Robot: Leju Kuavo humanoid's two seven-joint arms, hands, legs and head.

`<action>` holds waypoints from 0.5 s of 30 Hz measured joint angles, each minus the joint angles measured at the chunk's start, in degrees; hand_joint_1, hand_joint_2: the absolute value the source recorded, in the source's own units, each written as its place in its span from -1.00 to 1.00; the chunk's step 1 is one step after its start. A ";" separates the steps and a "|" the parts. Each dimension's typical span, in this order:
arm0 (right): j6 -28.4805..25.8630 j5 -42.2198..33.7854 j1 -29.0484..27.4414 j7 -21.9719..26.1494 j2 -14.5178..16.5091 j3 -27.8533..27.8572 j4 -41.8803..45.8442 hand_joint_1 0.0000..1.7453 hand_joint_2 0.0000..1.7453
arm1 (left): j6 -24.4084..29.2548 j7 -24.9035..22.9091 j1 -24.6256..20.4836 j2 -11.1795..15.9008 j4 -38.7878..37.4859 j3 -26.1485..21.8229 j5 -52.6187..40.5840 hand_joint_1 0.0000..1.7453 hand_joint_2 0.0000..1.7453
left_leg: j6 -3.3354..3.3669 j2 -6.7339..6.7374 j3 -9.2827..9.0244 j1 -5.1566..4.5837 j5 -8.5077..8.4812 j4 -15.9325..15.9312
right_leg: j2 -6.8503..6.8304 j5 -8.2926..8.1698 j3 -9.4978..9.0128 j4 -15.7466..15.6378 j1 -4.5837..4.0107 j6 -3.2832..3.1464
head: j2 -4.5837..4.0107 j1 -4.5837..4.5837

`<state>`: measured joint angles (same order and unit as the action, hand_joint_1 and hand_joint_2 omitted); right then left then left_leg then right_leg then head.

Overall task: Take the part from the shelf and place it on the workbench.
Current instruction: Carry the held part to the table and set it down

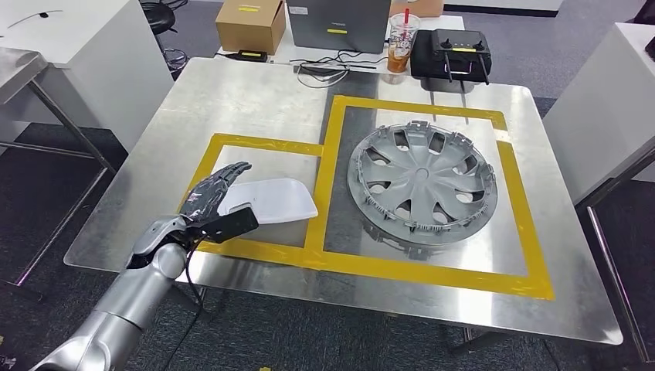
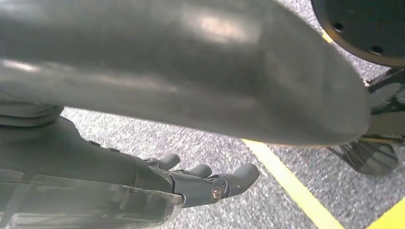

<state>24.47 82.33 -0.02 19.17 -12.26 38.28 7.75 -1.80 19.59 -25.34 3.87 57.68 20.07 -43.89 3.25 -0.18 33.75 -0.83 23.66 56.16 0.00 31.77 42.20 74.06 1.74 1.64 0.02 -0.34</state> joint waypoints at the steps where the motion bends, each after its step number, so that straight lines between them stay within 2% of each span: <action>1: -0.07 -0.18 -0.07 -0.04 0.01 0.03 -0.02 -1.00 -1.00 | -1.65 1.76 1.02 -0.70 1.19 -1.50 4.70 -1.00 -1.00 | 0.05 -0.06 -0.02 -0.10 0.06 0.07 | 0.00 -0.72 -0.55 -1.18 -0.02 0.35 | 0.00 0.00; 3: -0.27 -0.45 -0.16 -0.18 -0.04 0.11 -0.05 -1.00 -1.00 | -6.71 4.97 2.89 -2.21 4.68 -4.99 16.52 -1.00 -1.00 | -0.08 -0.20 0.04 -0.19 0.32 0.45 | 0.00 -3.54 -4.25 -8.65 -0.04 1.01 | 0.00 -0.01; 5: -0.37 -0.53 -0.18 -0.32 -0.21 0.18 -0.08 -1.00 -1.00 | -12.46 7.09 4.54 -3.60 9.24 -8.34 29.13 -1.00 -1.00 | -0.47 -0.25 0.41 -0.42 0.85 1.32 | 0.04 -5.61 -7.39 -14.77 -0.21 0.77 | 0.00 0.04; 6: -0.33 -0.52 -0.18 -0.40 -0.26 0.19 -0.09 -1.00 -1.00 | -15.44 7.72 5.42 -4.13 11.99 -9.71 35.32 -1.00 -1.00 | -0.68 -0.24 0.58 -0.47 1.06 1.64 | 0.07 -5.91 -7.96 -15.85 -0.37 0.44 | 0.00 0.07; 7: -0.24 -0.51 -0.20 -0.46 -0.30 0.19 -0.09 -1.00 -1.00 | -18.43 8.12 6.28 -4.54 14.98 -10.84 41.35 -1.00 -1.00 | -0.88 -0.22 0.67 -0.48 1.20 1.85 | 0.10 -6.03 -8.05 -16.00 -0.54 0.05 | 0.00 0.12; 9: 0.04 -0.47 -0.28 -0.56 -0.26 0.19 -0.10 -1.00 -1.00 | -23.40 8.20 8.00 -5.08 22.09 -12.57 51.96 -1.00 -1.00 | -1.48 -0.17 0.89 -0.20 1.70 2.34 | 0.09 -6.09 -8.24 -16.12 -0.31 -0.44 | 0.00 0.12; 10: 0.15 -0.49 -0.31 -0.58 -0.25 0.21 -0.10 -1.00 -1.00 | -25.05 8.16 8.66 -5.22 25.66 -13.20 55.78 -1.00 -1.00 | -1.90 -0.16 1.37 -0.03 2.52 3.52 | 0.09 -6.09 -8.40 -16.19 -0.12 -0.73 | 0.00 0.20; 11: 0.23 -0.52 -0.32 -0.59 -0.20 0.24 -0.10 -1.00 -1.00 | -26.31 8.11 9.30 -5.29 29.23 -13.79 58.78 -1.00 -1.00 | -2.39 -0.15 2.36 0.18 3.87 5.79 | 0.07 -6.09 -8.57 -16.24 0.08 -0.94 | 0.00 0.26; 13: 0.31 -0.81 -0.36 -0.56 -0.07 0.38 -0.10 -1.00 -1.00 | -28.11 8.45 10.81 -5.30 35.52 -14.86 62.57 -1.00 -1.00 | -3.21 -0.13 5.65 0.75 7.57 13.11 | 0.01 -6.04 -8.74 -16.21 0.08 -1.18 | 0.00 0.43; 14: 0.33 -1.03 -0.44 -0.50 0.03 0.50 -0.11 -1.00 -1.00 | -28.81 8.63 11.80 -5.25 38.37 -15.42 63.74 -1.00 -1.00 | -3.49 -0.12 7.20 1.04 8.91 16.42 | -0.01 -6.05 -8.76 -16.19 0.08 -1.17 | 0.00 0.43; 15: 0.34 -1.28 -0.56 -0.41 0.13 0.64 -0.12 -1.00 -1.00 | -29.48 8.84 12.87 -5.18 40.98 -15.94 64.58 -1.00 -1.00 | -3.68 -0.11 7.98 1.30 9.34 18.12 | -0.01 -6.05 -8.77 -16.18 0.10 -1.16 | 0.00 0.44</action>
<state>24.82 81.05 -0.57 18.76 -12.14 38.92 7.63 -31.28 28.43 -12.47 -1.32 98.66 4.13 20.68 -0.42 -0.29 41.74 0.47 33.00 74.28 -0.02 25.73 33.43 57.89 1.83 0.48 0.02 0.09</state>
